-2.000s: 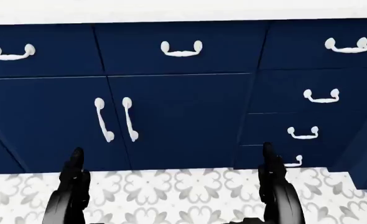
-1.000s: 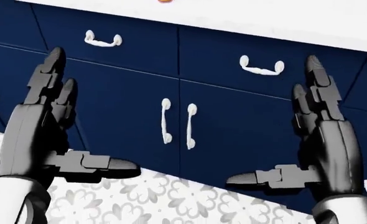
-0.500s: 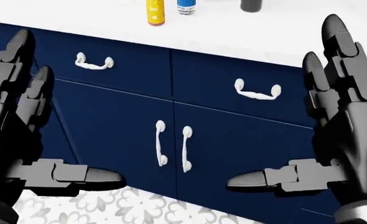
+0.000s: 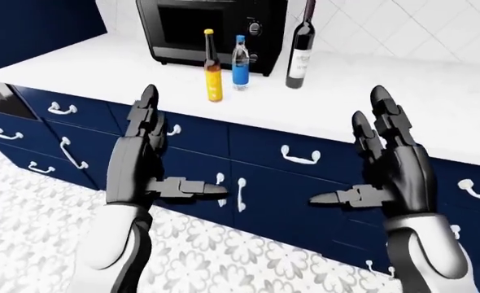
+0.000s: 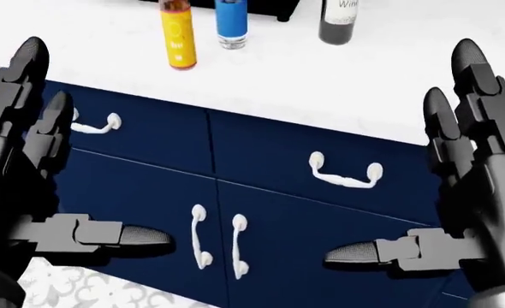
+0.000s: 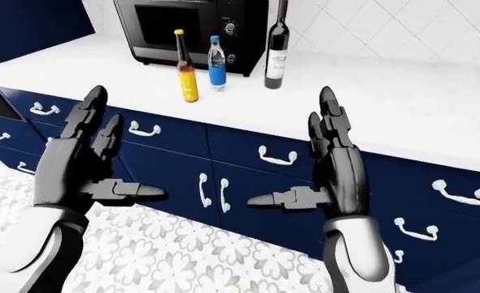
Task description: Move the drinks to the dining counter.
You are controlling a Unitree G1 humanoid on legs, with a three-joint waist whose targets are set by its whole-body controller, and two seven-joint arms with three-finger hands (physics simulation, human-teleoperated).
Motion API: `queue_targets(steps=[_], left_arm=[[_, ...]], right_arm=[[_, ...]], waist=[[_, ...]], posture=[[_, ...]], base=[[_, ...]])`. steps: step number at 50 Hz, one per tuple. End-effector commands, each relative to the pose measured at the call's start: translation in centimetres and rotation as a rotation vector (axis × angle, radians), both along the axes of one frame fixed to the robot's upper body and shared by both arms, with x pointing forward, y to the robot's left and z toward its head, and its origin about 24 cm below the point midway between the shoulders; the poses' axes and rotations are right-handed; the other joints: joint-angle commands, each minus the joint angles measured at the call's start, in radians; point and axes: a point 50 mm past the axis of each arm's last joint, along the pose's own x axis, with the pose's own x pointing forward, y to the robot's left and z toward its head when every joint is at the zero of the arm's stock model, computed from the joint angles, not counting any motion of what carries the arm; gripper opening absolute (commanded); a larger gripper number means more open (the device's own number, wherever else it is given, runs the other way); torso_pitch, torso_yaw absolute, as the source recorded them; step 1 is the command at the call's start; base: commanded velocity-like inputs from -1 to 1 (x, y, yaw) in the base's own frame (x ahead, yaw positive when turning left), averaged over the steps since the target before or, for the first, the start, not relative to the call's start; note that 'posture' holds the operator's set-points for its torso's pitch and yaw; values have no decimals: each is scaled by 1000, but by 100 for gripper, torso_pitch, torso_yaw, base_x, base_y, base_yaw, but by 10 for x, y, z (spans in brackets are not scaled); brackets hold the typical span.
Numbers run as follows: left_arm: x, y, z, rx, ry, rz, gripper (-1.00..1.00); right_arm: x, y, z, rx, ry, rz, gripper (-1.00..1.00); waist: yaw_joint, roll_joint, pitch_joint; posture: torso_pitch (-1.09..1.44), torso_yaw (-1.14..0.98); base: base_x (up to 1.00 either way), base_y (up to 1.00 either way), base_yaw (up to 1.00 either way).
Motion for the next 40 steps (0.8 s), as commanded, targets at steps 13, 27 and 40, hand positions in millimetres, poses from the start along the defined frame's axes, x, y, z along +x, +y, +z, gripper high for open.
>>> queue_targets(steps=[13, 27, 40], left_arm=[[-7, 15, 20, 4, -100, 44, 100], [-14, 17, 20, 10, -100, 48, 100], [-17, 22, 16, 8, -100, 59, 100]], right_arm=[[-6, 1, 11, -20, -92, -4, 100], [-14, -4, 18, 11, -117, -12, 100], [-15, -5, 19, 23, -120, -17, 100]], waist=[[14, 78, -12], [-1, -15, -28], [-11, 30, -34]], posture=[[0, 0], [0, 0], [0, 0]], base=[[40, -1, 0], [21, 0, 0], [2, 0, 0]])
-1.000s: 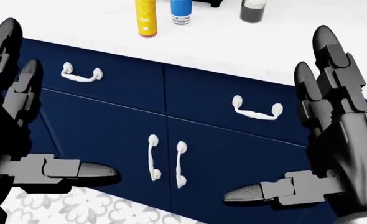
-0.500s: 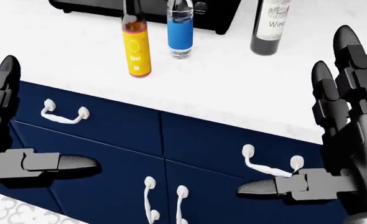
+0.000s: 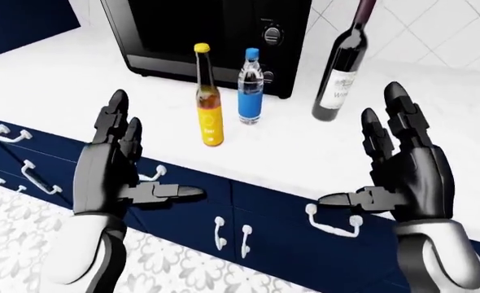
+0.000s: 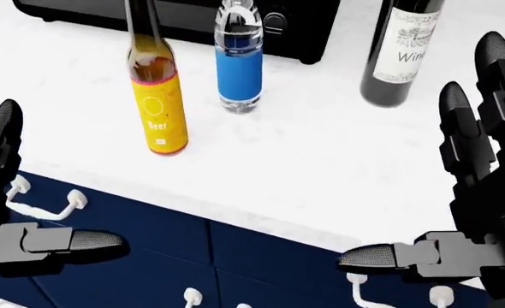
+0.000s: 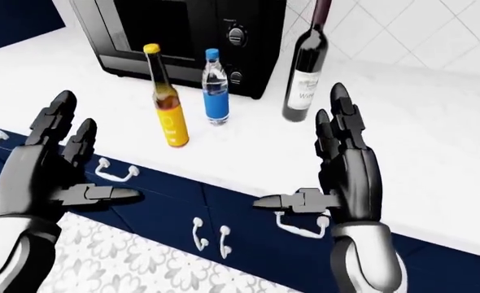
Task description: Move the drinks to the dining counter.
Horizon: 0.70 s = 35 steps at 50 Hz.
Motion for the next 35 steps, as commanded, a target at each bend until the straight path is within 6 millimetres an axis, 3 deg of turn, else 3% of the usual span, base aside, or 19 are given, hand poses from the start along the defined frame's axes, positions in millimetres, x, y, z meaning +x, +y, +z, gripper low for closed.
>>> queue_targets(steps=[1, 5, 6, 9, 14, 15, 17, 19, 20, 22, 24, 25, 29, 33, 35], left_arm=[[-6, -6, 15, 14, -111, -32, 100], [-6, -6, 15, 14, -113, -32, 100], [-6, -6, 15, 13, -113, -31, 100], [-7, -4, 15, 16, -113, -27, 100], [-7, -3, 17, 15, -118, -24, 100], [-7, -3, 17, 14, -118, -23, 100], [-6, -4, 18, 15, -121, -27, 100], [-6, -4, 18, 17, -121, -27, 100], [-6, -3, 19, 16, -121, -25, 100], [-6, -3, 19, 15, -122, -21, 100], [-7, -2, 19, 14, -123, -19, 100], [-7, -2, 19, 15, -123, -19, 100], [-7, 0, 20, 9, -129, -16, 100], [-10, 3, 16, 4, -125, -10, 100], [-11, 3, 15, 4, -124, -8, 100]], right_arm=[[-7, -1, 13, -9, -82, -12, 100], [-3, -2, 8, -11, -61, -20, 100], [-3, -2, 8, -8, -57, -20, 100], [-5, -2, 9, -6, -61, -17, 100], [-5, -2, 9, -9, -64, -18, 100], [-6, -1, 10, -10, -65, -18, 100], [-4, -1, 8, -15, -61, -20, 100], [-5, -1, 10, -22, -66, -23, 100], [-5, 0, 10, -24, -68, -21, 100], [-3, 0, 9, -23, -64, -19, 100], [-3, 0, 9, -24, -63, -20, 100], [-3, -1, 9, -21, -63, -21, 100], [-2, -3, 10, -16, -68, -29, 100], [-2, -5, 9, -7, -67, -37, 100], [0, -5, 8, 1, -64, -31, 100]], waist=[[-2, 5, -25], [1, -4, -27], [3, 2, -45], [16, 6, -6], [23, -9, 13], [21, -8, 11], [23, -29, 5], [18, -26, 8], [20, -27, -6], [10, -11, -5], [1, 23, -16], [0, -1, -5], [4, 5, -7], [11, -13, -22], [9, -14, -16]], posture=[[0, 0], [0, 0], [0, 0], [0, 0], [0, 0], [0, 0], [0, 0], [0, 0], [0, 0], [0, 0], [0, 0], [0, 0], [0, 0], [0, 0], [0, 0]], base=[[0, 0, 0], [0, 0, 0], [6, 0, 0], [16, 0, 0], [23, 0, 0], [23, 0, 0], [24, 0, 0], [12, 0, 0], [0, 0, 0], [0, 0, 0], [0, 0, 0], [0, 0, 0], [0, 0, 0], [0, 0, 0], [0, 0, 0]])
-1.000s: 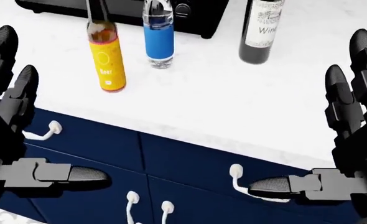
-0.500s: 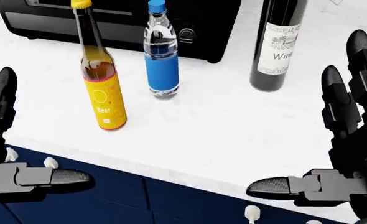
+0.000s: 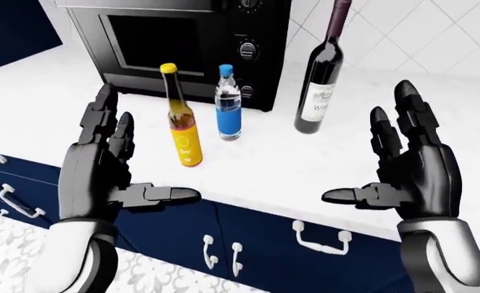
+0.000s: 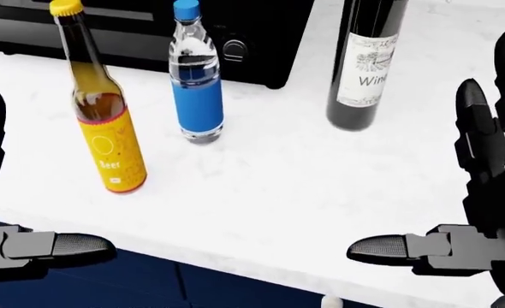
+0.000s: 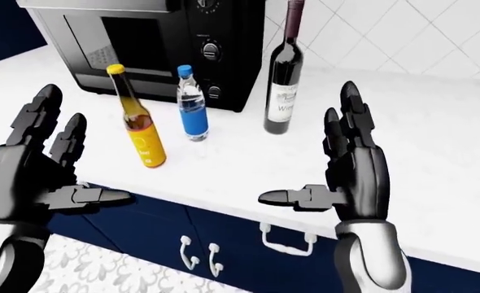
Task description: Move the drinks to the dining counter.
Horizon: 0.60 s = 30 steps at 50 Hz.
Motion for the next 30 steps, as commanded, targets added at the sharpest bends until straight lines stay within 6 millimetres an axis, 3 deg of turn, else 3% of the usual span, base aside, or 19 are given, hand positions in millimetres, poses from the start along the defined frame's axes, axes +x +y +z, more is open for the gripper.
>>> queue_targets(steps=[1, 8, 30], left_arm=[[-3, -1, 8, 8, -64, -7, 100], [1, -1, 9, 11, -59, -3, 100], [68, -21, 36, 69, 4, 46, 100]], right_arm=[[-1, 2, 7, 4, -53, 15, 100], [7, -1, 4, 30, -37, 12, 100], [8, 7, 11, 15, -49, 32, 100]], waist=[[1, 1, -11], [0, 3, -5], [-3, 4, -19]], posture=[[0, 0], [0, 0], [0, 0]], base=[[0, 0, 0], [0, 0, 0], [0, 0, 0]])
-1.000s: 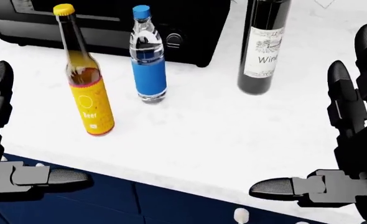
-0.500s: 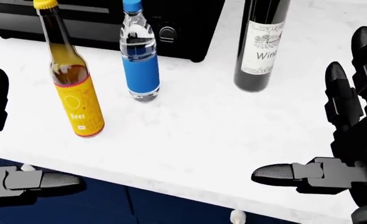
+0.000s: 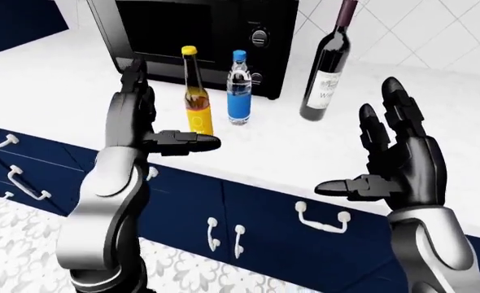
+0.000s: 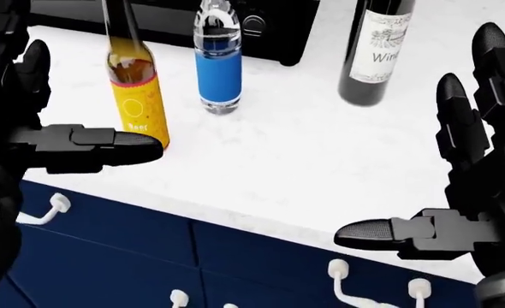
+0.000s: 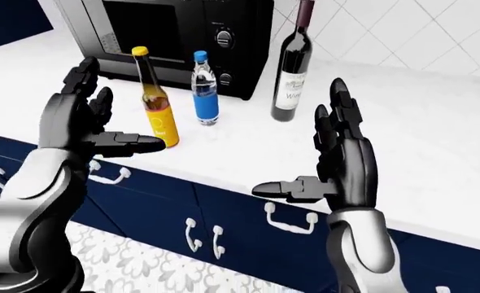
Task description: Move the drinks to the dining counter.
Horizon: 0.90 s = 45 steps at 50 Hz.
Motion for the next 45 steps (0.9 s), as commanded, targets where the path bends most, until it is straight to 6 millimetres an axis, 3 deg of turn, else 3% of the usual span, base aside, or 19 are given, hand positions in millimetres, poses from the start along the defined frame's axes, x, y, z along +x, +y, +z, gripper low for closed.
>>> queue_targets(steps=[1, 10, 29, 40, 41, 43, 45], left_arm=[[-1, -1, 16, 15, -90, 13, 100], [17, -10, 18, 62, -57, 28, 100], [50, -31, 1, 99, -6, -16, 100], [63, -25, -13, 103, 35, 40, 100], [63, -25, -13, 102, 34, 41, 97], [62, -23, -13, 99, 33, 44, 57], [61, -21, -12, 96, 31, 47, 40]], right_arm=[[-4, 0, 10, -10, -71, -3, 100], [-3, 1, 7, -5, -70, 0, 100], [-3, -3, 5, 10, -69, -12, 100], [-3, -5, 2, 12, -67, -15, 100], [-3, -5, 2, 13, -67, -15, 100], [-4, -5, 3, 12, -66, -15, 100], [-4, -5, 2, 12, -65, -16, 100]], waist=[[1, 1, -19], [9, -11, -22], [10, -16, -35], [7, -12, -38], [6, -11, -38], [5, -10, -37], [4, -10, -35]], posture=[[0, 0], [0, 0], [0, 0], [0, 0], [0, 0], [0, 0], [0, 0]], base=[[0, 0, 0], [0, 0, 0], [0, 0, 0], [0, 0, 0], [0, 0, 0], [0, 0, 0], [0, 0, 0]])
